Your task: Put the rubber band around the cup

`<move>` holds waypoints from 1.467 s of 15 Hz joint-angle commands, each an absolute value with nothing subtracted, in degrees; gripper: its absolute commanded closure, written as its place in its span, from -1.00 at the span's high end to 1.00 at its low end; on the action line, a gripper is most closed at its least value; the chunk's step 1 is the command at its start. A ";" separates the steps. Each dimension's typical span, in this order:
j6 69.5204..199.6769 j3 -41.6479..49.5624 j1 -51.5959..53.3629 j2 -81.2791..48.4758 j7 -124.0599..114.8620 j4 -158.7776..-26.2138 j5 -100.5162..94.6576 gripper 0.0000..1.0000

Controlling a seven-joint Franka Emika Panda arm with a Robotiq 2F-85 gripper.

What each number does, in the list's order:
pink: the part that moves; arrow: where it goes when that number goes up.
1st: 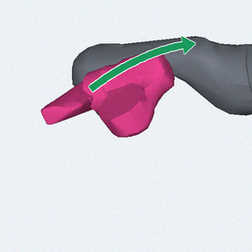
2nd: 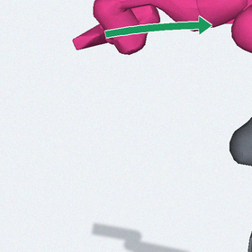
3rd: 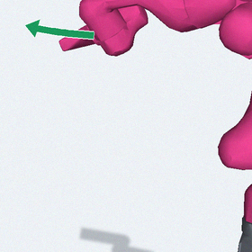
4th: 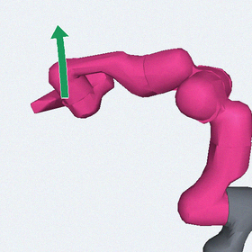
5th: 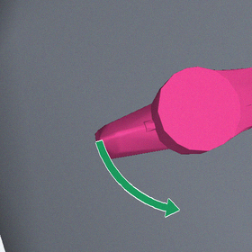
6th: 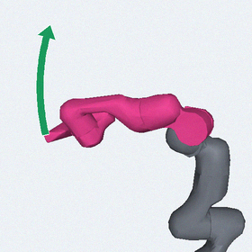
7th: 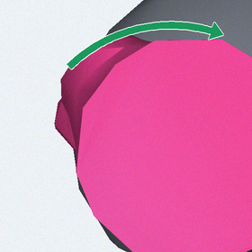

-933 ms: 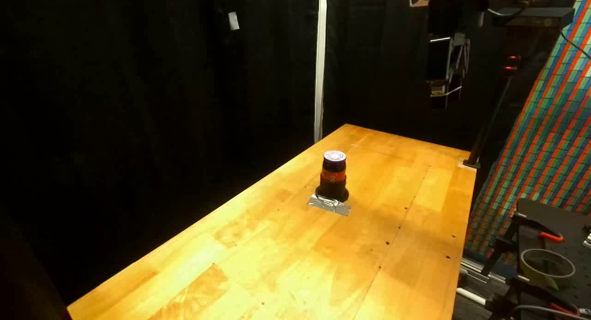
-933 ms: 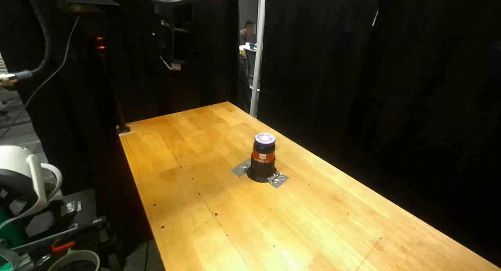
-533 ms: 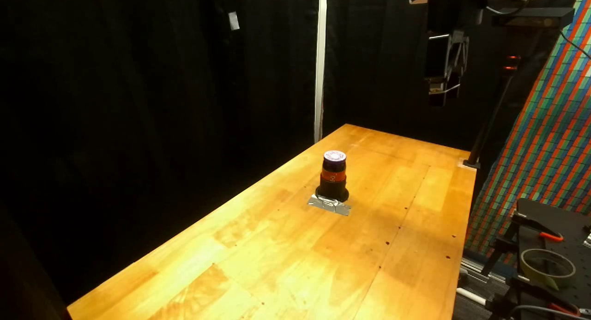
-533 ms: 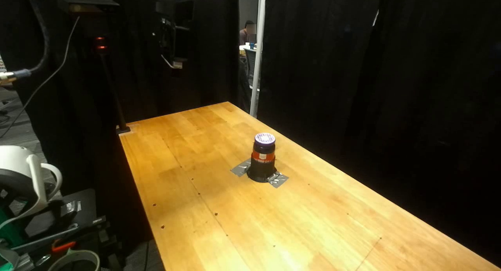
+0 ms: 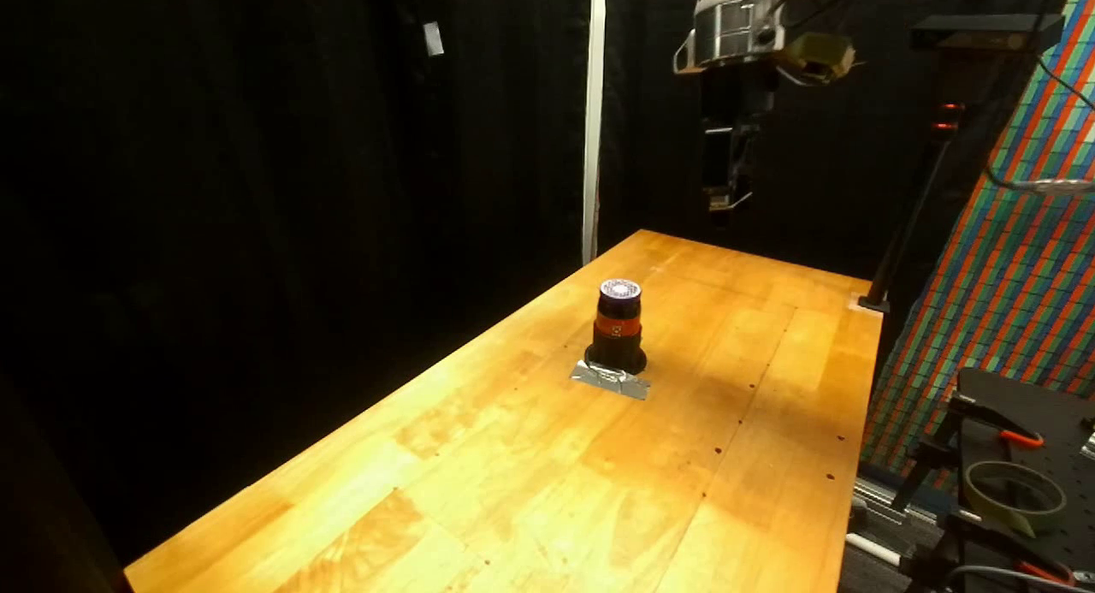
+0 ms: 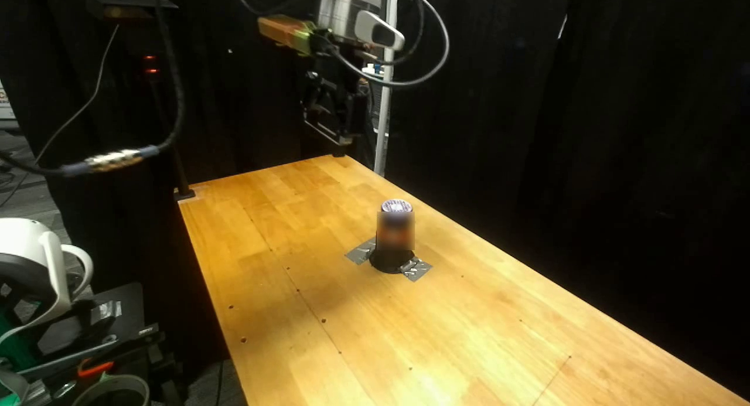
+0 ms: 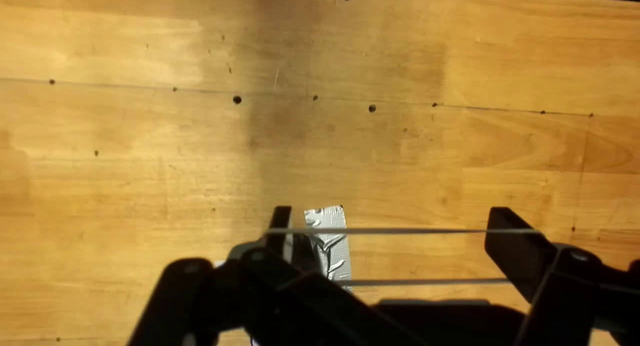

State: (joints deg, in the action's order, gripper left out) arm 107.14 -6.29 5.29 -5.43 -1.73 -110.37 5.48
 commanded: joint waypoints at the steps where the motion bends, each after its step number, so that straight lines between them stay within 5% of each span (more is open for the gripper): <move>1: 106.69 -5.83 4.75 -18.78 2.69 -96.10 7.53 1.00; 9: 100.46 -4.70 4.96 -37.04 0.69 -74.24 4.59 1.00; 22: 96.60 -3.92 4.34 -52.48 4.65 -58.45 1.78 1.00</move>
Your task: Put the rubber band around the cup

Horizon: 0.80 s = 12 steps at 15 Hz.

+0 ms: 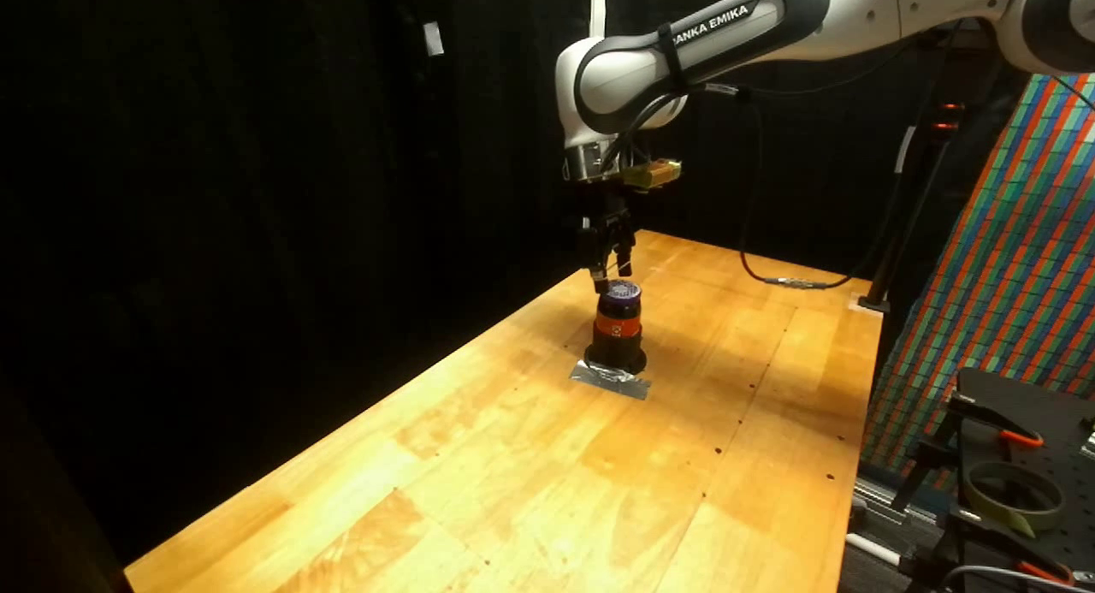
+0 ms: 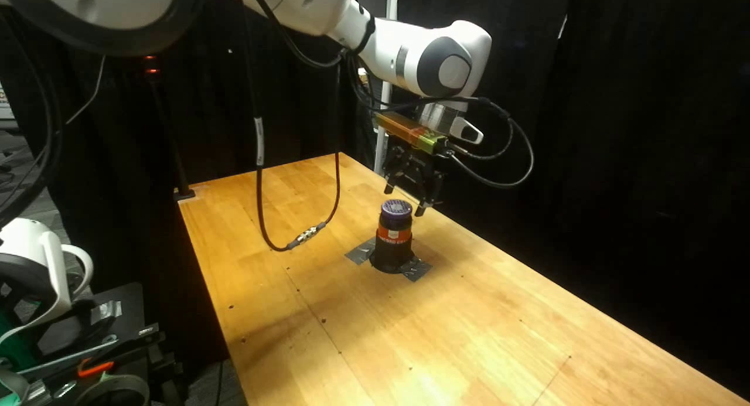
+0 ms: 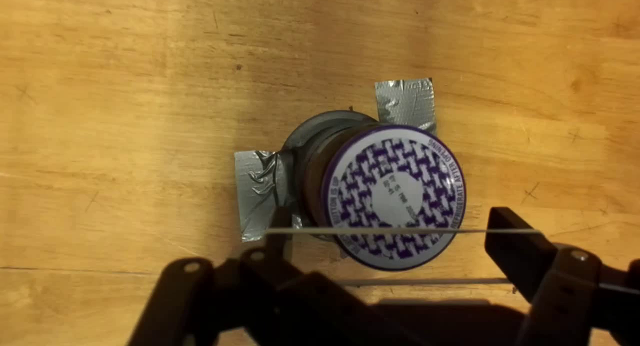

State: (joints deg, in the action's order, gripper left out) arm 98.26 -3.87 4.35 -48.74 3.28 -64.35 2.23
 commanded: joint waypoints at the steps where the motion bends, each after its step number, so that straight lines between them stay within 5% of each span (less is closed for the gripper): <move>1: 96.48 -3.96 4.34 -53.21 4.94 -57.61 1.78 1.00; 12: 93.56 -4.41 4.87 -53.18 7.48 -59.66 1.41 1.00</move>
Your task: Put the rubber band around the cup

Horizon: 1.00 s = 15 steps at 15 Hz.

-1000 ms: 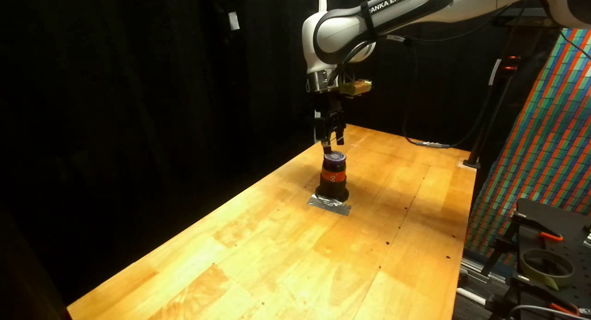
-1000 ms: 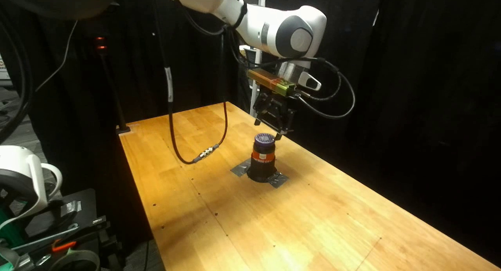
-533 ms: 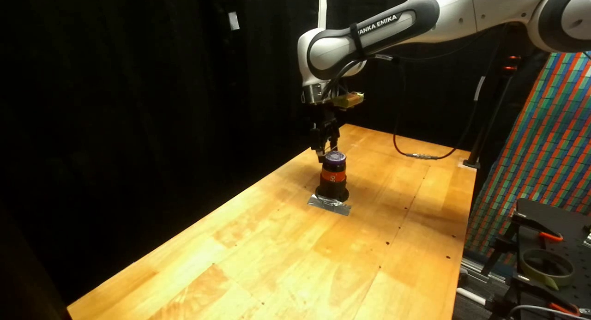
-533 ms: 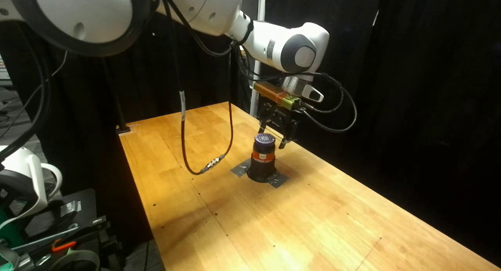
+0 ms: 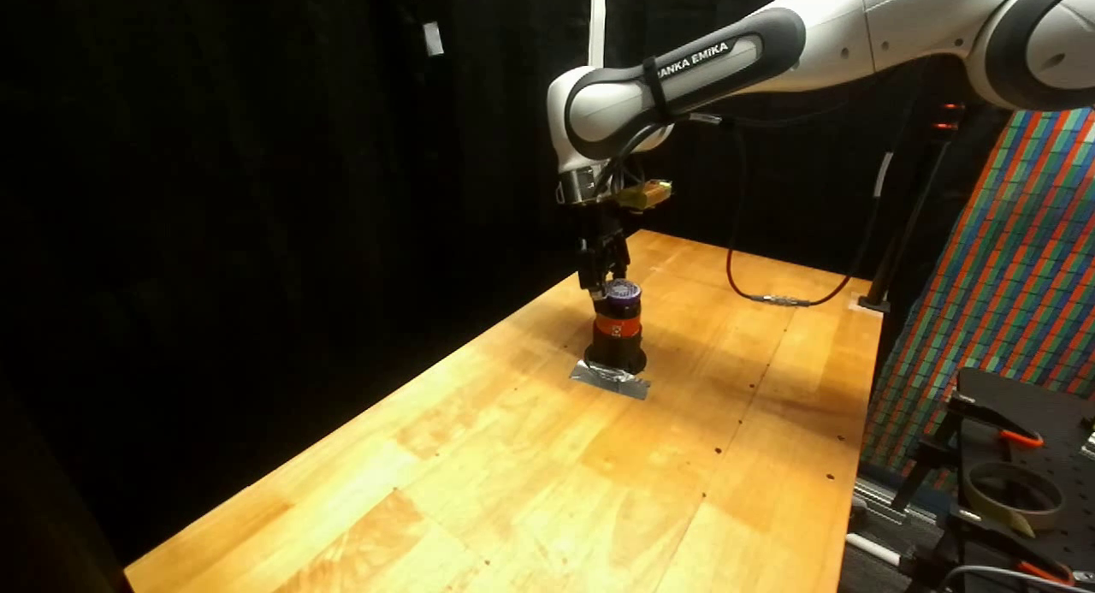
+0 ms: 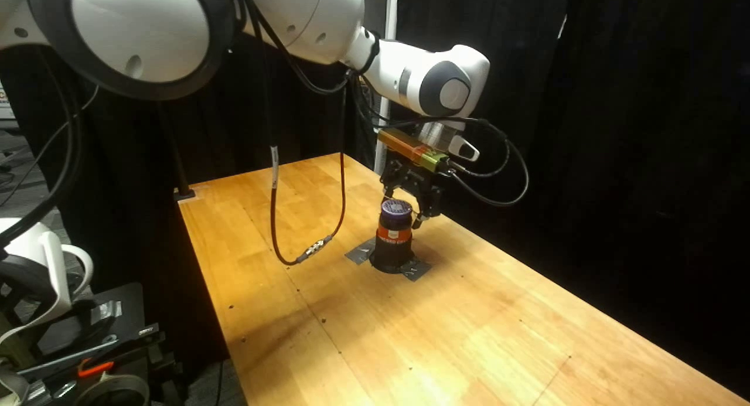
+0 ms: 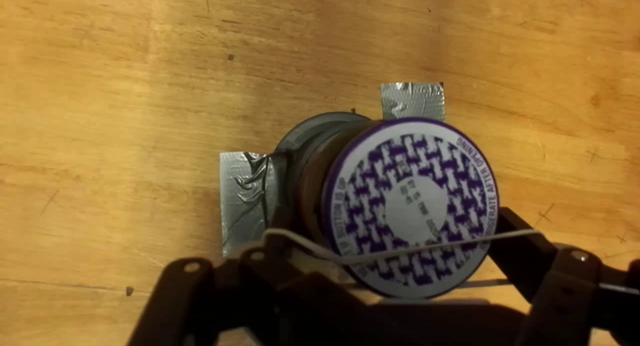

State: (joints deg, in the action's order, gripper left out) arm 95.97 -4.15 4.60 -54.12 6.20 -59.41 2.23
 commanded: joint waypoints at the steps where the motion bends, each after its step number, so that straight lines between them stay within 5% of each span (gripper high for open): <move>1: 93.18 -4.34 5.03 -52.48 7.56 -60.50 1.24 1.00; 10: 94.26 -4.76 7.08 -39.88 7.49 -81.61 -1.25 1.00; 15: 106.77 -3.98 9.73 -33.06 4.10 -94.23 -6.86 1.00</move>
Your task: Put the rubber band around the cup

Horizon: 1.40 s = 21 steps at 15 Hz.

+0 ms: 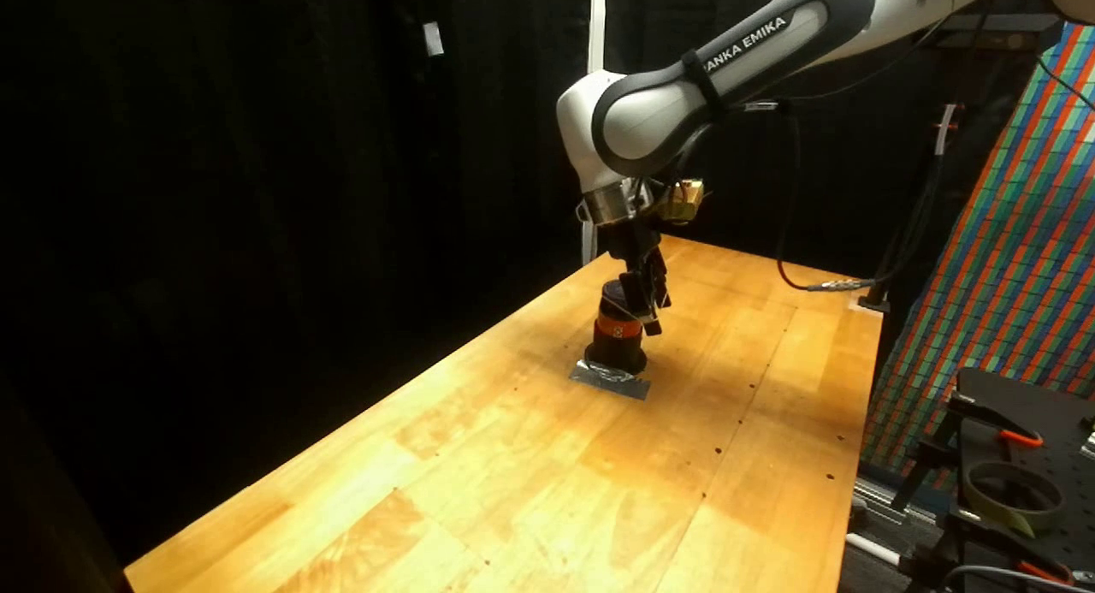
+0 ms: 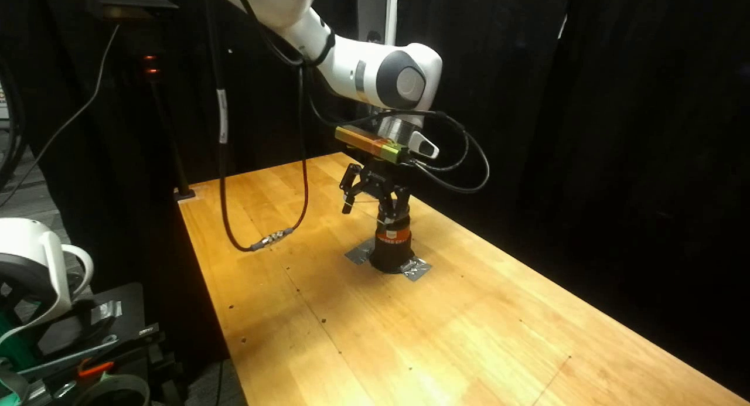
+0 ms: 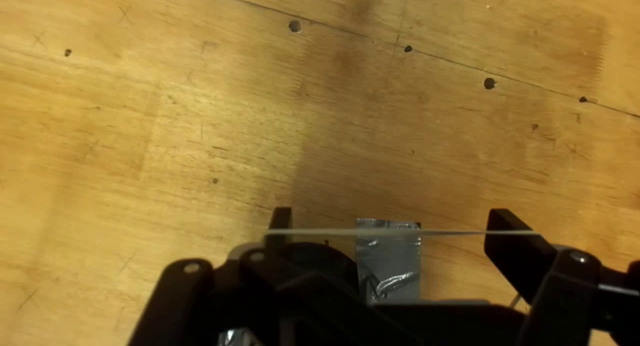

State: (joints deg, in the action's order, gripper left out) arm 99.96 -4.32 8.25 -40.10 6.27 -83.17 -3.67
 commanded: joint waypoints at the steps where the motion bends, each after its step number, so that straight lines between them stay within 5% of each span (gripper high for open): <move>1: 109.68 -3.91 10.13 -31.87 3.34 -96.75 -8.30 1.00; 7: 132.87 -1.01 14.44 -24.74 -10.02 -113.24 -22.32 1.00; 9: 140.26 0.70 16.09 -22.42 -16.12 -119.05 -27.86 0.48; 16: 158.58 10.45 23.10 -16.86 -43.98 -131.11 -54.76 -0.61; 21: 164.10 19.47 30.09 -17.24 -67.15 -129.30 -78.85 -0.84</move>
